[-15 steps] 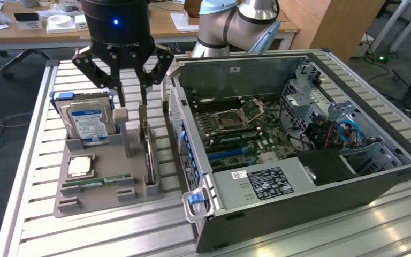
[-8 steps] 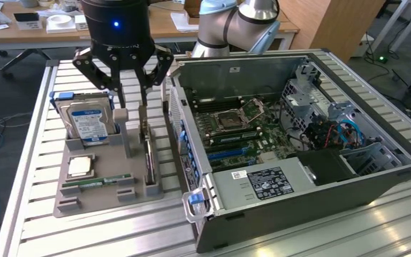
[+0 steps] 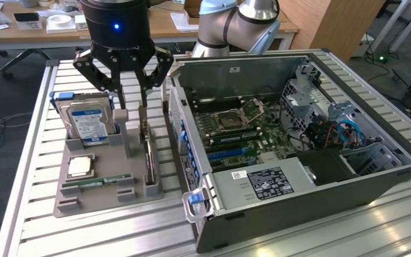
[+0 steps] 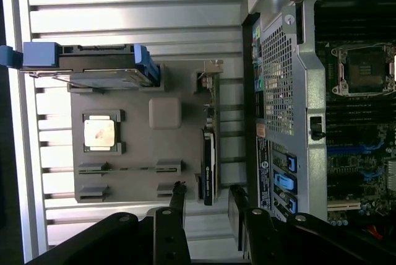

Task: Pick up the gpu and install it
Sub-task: 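Pick up the gpu and move the gpu toward the slot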

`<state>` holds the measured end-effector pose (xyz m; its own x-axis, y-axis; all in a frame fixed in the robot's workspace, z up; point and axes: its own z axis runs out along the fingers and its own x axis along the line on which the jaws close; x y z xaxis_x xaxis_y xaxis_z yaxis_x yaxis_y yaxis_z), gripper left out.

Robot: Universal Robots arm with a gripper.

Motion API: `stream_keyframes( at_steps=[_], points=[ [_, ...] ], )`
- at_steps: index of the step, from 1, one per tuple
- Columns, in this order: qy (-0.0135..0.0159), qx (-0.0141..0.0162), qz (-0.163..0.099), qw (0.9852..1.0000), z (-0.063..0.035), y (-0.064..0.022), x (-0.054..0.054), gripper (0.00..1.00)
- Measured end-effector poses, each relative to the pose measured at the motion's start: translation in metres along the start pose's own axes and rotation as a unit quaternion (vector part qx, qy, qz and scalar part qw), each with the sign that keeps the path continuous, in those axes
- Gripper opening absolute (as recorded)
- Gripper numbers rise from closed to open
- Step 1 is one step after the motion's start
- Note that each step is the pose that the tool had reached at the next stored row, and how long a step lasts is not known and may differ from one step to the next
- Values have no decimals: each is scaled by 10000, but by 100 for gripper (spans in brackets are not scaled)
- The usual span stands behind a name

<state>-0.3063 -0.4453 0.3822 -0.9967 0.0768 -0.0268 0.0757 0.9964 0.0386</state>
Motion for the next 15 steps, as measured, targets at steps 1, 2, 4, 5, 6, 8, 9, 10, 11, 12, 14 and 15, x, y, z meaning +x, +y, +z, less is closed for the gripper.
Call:
stream_keyframes(
  at_steps=[1,2,4,5,6,8,9,10,11,12,14,15],
  points=[
    [0,0,0,10000,0,0,0,42],
    [0,0,0,10000,0,0,0,42],
    [0,0,0,10000,2,0,0,42],
    [-1,-1,0,10000,5,0,0,42],
    [-1,-1,0,10000,10,0,0,42],
    [0,0,0,10000,21,-1,0,42],
    [0,0,0,10000,29,-1,1,42],
    [-1,-1,0,10000,37,-1,1,42],
    [0,0,0,10000,44,-2,1,42],
    [-1,0,0,10000,52,-2,1,42],
    [-1,-1,0,10000,73,-3,2,42],
    [-1,0,0,10000,85,-3,2,42]
  ],
)
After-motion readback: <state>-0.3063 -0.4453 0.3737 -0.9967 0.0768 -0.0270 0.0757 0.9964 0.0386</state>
